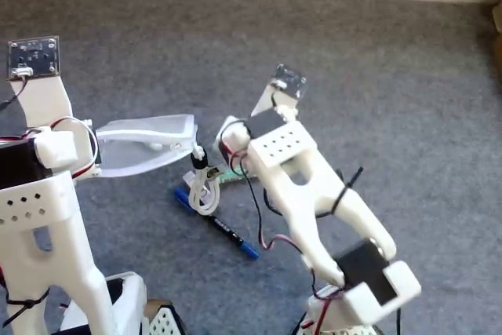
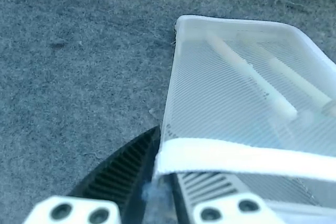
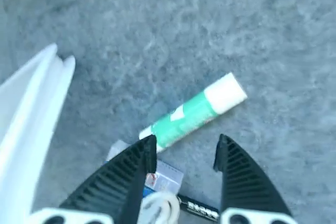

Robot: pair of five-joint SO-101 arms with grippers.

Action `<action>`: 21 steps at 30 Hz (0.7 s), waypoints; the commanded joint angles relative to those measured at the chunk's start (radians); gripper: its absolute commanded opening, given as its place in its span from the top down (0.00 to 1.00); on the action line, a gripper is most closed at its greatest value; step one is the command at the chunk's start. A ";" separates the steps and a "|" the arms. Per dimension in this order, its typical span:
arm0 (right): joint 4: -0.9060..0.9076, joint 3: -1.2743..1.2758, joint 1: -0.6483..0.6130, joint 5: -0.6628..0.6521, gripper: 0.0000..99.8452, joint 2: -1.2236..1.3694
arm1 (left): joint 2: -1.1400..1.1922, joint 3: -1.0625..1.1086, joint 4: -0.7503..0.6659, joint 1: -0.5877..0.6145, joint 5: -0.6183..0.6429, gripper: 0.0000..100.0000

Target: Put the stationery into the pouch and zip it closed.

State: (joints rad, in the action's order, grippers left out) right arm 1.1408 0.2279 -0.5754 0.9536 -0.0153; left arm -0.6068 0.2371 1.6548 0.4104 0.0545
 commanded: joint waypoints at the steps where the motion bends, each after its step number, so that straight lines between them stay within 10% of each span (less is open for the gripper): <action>1: -0.012 -0.096 0.028 0.048 0.82 0.019 | 0.002 -0.001 -0.002 0.015 0.009 0.99; 21: -0.019 -0.099 0.061 0.098 0.82 0.213 | 0.002 0.001 -0.015 0.015 0.009 0.99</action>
State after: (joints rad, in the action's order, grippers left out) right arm 1.1408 0.1880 -0.5386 1.0395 0.1780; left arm -0.6068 0.2371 1.6548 0.4104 0.0545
